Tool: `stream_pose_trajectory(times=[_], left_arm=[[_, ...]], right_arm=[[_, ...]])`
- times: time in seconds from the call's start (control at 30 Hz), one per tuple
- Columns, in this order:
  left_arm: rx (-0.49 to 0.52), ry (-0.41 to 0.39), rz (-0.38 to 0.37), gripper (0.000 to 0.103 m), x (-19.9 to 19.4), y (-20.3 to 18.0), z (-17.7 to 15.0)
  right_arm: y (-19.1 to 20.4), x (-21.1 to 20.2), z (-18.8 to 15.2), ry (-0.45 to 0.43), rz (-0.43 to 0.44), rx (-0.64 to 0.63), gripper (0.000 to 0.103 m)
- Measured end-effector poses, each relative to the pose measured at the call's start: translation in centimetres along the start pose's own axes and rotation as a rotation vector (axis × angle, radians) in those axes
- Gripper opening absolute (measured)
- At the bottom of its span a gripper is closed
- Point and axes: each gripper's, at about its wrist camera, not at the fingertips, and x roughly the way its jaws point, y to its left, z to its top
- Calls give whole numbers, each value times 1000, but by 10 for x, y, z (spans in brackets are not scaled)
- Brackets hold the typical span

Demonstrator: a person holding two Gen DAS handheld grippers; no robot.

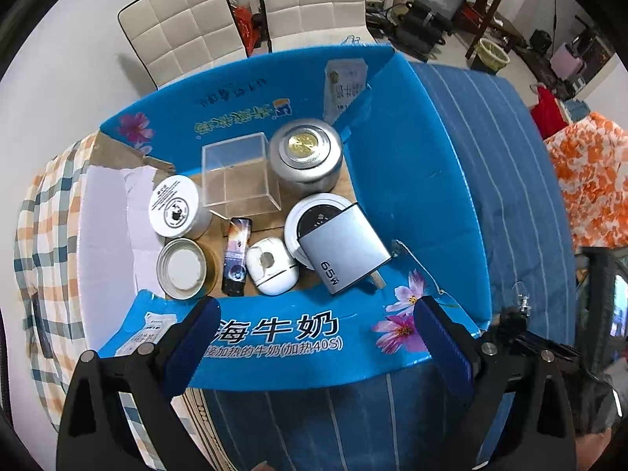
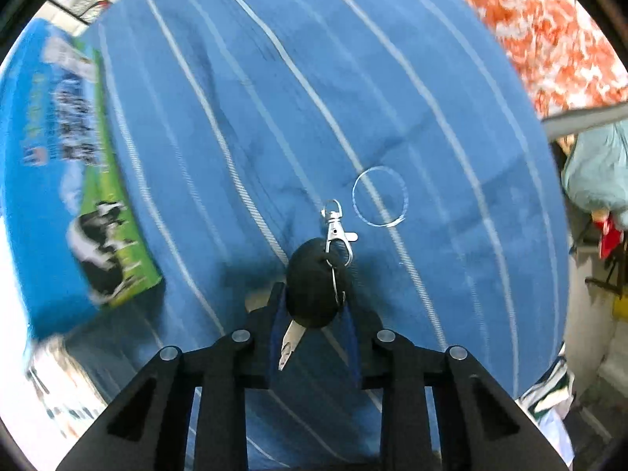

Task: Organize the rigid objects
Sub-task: 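Carry the keys into the blue box and open the right tool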

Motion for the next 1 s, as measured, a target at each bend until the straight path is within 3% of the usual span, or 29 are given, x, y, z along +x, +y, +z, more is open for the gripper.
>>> stream_pose_trajectory(times=[0.17, 0.33, 0.53, 0.7, 0.83, 1.0], left_arm=[[-65, -48, -37, 101, -29, 30, -9], [-156, -124, -53, 101, -71, 70, -14], [-203, -218, -5, 101, -105, 97, -5], [-218, -193, 29, 101, -86, 115, 5], [-256, -148, 43, 101, -59, 133, 6], [-281, -79, 85, 101, -24, 154, -3]], right_arm=[[14, -74, -22, -138, 37, -81, 27], [52, -159, -37, -296, 99, -200, 27], [110, -208, -27, -378, 193, -346, 27], [159, -192, -4, -360, 258, -409, 28], [199, -147, 14, -237, 313, -433, 27], [225, -86, 18, -124, 320, -499, 27]])
